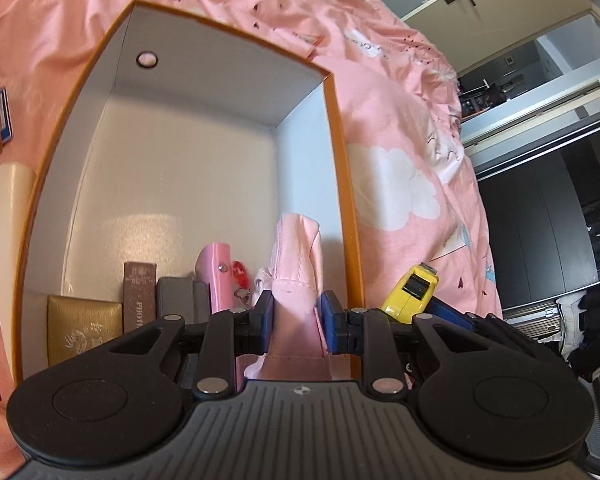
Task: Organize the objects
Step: 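Carry the pink pouch and tape measure into the orange box with both tools, then lower the pink pouch into the box and open the left tool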
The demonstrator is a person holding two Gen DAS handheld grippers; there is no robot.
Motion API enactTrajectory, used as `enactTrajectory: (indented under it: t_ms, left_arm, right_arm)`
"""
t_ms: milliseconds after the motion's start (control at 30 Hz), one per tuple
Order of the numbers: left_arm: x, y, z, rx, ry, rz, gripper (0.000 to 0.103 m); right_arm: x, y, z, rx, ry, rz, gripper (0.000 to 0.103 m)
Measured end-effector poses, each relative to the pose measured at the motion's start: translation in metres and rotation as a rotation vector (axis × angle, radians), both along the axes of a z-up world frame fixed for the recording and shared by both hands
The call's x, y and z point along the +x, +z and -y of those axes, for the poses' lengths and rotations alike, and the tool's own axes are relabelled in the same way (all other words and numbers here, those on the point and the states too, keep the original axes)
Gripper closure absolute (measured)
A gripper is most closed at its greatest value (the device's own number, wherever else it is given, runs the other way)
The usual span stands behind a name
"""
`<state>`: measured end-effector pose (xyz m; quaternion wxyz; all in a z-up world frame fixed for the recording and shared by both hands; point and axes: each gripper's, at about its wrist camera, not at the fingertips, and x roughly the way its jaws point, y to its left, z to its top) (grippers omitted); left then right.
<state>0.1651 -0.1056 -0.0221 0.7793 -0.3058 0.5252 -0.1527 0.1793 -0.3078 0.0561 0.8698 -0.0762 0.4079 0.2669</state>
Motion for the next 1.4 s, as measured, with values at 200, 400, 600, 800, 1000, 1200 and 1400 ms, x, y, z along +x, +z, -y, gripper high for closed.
enactTrajectory:
  t_ms: [200,400,600,800,1000,1200,1400]
  left_arm:
    - [0.007,-0.025,-0.002,-0.044,-0.008,-0.121,0.073]
    - [0.010,-0.038,-0.001,-0.082,-0.038,-0.168,0.067]
    - [0.011,-0.040,-0.003,-0.081,-0.054,-0.172,0.054]
    - [0.008,-0.016,-0.016,-0.052,-0.093,-0.103,0.044]
    - [0.009,0.021,-0.052,0.036,-0.070,0.024,0.044]
    - [0.000,0.039,-0.096,0.159,0.019,0.092,0.044]
    - [-0.003,0.032,-0.121,0.228,0.094,0.102,0.044]
  right_arm:
    - [0.007,-0.006,-0.001,-0.063,0.042,-0.007,0.050]
    - [0.012,-0.008,-0.005,-0.111,0.083,-0.010,0.050]
    - [0.014,-0.008,-0.011,-0.154,0.102,-0.004,0.050]
    - [0.013,-0.003,-0.017,-0.167,0.123,0.015,0.050]
    - [0.010,0.003,-0.044,-0.165,0.230,0.038,0.050]
    - [0.011,-0.007,-0.089,-0.149,0.375,0.019,0.050]
    - [0.013,-0.029,-0.144,-0.207,0.557,-0.025,0.050]
